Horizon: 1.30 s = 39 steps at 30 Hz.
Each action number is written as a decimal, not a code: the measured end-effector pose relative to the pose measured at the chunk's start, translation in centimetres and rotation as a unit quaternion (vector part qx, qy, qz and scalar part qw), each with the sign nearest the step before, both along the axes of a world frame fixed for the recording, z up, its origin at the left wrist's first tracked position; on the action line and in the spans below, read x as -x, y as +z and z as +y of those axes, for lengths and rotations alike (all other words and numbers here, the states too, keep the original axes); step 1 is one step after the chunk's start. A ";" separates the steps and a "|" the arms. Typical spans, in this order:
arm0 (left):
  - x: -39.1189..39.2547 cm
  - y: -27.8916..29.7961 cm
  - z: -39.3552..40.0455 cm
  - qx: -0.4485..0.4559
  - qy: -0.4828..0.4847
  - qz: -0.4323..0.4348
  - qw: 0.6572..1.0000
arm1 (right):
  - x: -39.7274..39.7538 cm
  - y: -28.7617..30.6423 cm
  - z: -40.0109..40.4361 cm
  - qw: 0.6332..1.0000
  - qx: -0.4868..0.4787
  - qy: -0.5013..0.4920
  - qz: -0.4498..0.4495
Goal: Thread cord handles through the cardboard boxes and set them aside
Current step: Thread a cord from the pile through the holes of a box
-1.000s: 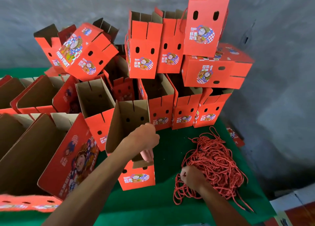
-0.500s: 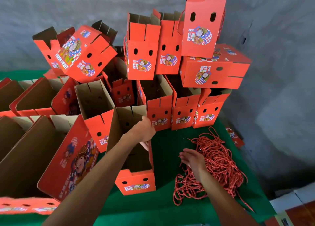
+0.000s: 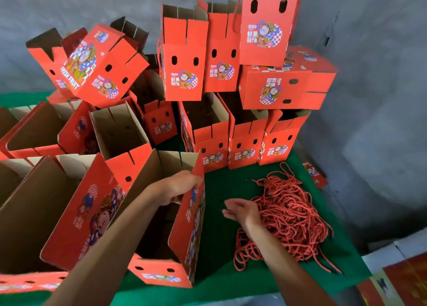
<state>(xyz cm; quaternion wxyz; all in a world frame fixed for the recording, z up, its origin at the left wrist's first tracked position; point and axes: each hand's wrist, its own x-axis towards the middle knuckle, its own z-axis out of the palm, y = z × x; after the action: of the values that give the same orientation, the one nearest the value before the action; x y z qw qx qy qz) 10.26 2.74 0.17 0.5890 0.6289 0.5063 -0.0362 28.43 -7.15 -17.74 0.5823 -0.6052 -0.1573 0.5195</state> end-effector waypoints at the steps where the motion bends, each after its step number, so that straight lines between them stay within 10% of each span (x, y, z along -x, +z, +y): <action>1: 0.2 -0.2 -0.1 0.012 0.020 -0.011 1.000 | 0.6 0.7 0.3 1.000 -0.008 0.006 -0.007; 22: 6.4 -4.7 4.1 0.059 0.113 -0.096 0.987 | 8.0 5.0 3.7 0.991 -0.111 0.071 0.012; 39: 8.0 -5.7 6.3 0.101 0.105 -0.137 0.980 | 9.3 5.1 5.0 0.959 -0.062 0.042 0.275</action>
<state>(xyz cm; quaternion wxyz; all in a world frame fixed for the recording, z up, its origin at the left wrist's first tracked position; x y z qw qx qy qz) 2.25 9.02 -5.49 0.7139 0.5086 0.4774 0.0612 19.12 -2.18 -12.69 0.6172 -0.3948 -0.0480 0.6788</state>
